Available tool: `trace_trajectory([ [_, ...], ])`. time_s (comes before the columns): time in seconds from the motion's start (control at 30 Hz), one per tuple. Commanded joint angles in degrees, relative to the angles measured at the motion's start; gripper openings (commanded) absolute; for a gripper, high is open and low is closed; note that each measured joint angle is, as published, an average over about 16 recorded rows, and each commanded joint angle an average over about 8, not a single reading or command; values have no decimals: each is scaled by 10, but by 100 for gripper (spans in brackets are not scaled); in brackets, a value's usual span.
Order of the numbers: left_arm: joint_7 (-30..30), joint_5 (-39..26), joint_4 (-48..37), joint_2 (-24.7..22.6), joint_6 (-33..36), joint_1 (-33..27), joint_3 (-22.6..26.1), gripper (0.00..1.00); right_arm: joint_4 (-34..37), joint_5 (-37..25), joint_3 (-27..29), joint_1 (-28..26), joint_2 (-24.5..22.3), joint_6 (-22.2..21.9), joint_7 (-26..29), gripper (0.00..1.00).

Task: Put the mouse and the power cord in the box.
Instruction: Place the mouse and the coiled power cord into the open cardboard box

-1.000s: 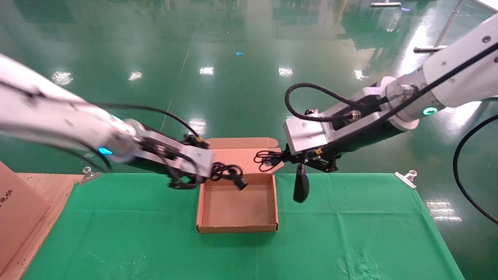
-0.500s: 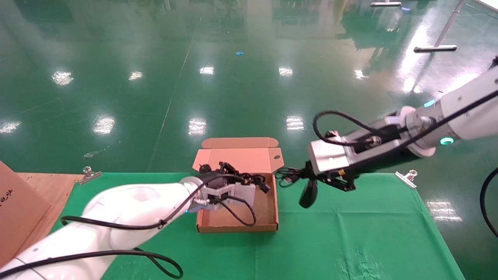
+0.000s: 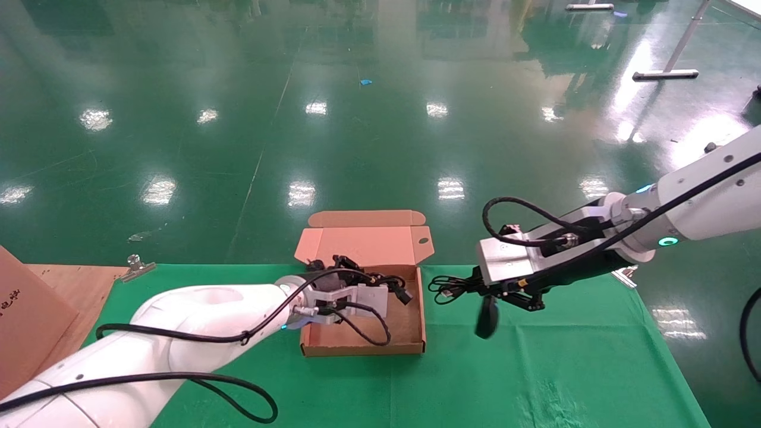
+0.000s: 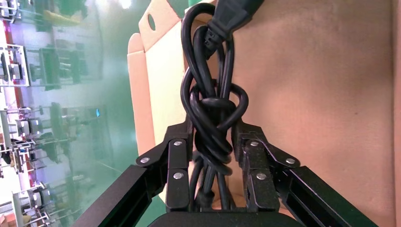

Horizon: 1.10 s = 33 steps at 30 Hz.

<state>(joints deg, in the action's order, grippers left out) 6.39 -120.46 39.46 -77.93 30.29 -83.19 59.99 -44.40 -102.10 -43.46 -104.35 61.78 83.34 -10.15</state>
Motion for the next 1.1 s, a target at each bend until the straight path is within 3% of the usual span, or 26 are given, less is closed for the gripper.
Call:
trace_trajectory([
  [0.03, -4, 12, -5, 0, -5, -3, 9, 100, 6, 1, -1, 2, 4, -1, -5, 0],
  [0.33, -12, 59, -14, 2, -15, -14, 41, 100, 17, 1, -3, 1, 19, -2, -4, 0],
  [0.57, -55, 146, 22, 40, 42, -34, 32, 100, 21, 0, -6, -3, 38, -5, 4, 0],
  [0.8, -105, 239, 132, 157, 104, -42, -8, 100, 37, -6, -11, -14, 83, -21, 11, 0],
  [1.1, -65, 326, 315, 364, 141, -8, -60, 100, 70, -10, -45, -10, 163, -93, 19, 0],
])
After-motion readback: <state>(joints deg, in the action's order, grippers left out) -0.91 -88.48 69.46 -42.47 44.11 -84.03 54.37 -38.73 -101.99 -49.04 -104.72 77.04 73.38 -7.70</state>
